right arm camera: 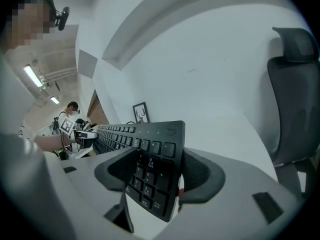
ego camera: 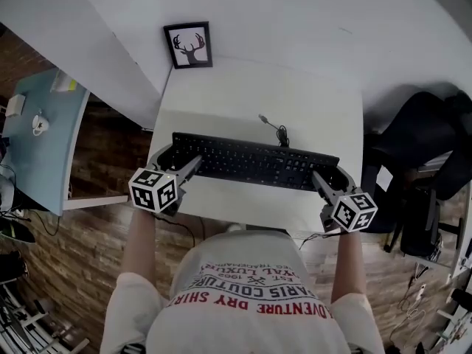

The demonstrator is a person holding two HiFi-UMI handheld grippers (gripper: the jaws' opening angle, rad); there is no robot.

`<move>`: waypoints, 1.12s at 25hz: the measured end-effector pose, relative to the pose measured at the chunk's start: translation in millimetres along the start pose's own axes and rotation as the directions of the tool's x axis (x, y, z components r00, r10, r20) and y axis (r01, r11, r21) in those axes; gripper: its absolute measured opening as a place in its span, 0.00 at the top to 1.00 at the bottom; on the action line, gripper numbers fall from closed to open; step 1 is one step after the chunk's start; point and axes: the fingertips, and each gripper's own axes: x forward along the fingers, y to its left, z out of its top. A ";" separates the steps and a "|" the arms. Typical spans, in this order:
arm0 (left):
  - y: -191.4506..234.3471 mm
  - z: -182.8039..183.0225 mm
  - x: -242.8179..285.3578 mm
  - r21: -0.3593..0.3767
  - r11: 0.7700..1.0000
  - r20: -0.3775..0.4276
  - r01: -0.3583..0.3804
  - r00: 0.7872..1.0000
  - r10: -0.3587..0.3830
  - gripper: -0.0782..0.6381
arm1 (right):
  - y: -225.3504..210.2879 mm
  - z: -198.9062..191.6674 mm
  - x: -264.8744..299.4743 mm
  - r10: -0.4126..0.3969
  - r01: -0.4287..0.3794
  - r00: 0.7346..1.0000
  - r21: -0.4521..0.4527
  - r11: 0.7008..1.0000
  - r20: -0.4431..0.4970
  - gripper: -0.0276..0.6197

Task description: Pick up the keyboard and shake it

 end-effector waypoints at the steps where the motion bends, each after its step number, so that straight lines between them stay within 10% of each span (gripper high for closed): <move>1: 0.1 12.8 -2.7 0.010 1.000 0.029 -0.001 1.000 0.001 0.42 | 2.4 14.6 0.4 0.004 -0.003 1.000 -0.025 1.000 0.025 0.51; 16: -14.9 168.6 -48.9 0.164 0.986 0.326 0.002 0.944 -0.056 0.42 | 46.0 183.4 -27.2 0.059 0.050 0.942 -0.313 0.949 0.330 0.52; 28: -40.9 222.9 -75.2 0.321 0.947 0.574 -0.017 0.799 -0.180 0.42 | 66.9 230.3 -67.0 0.096 0.216 0.824 -0.466 0.858 0.558 0.52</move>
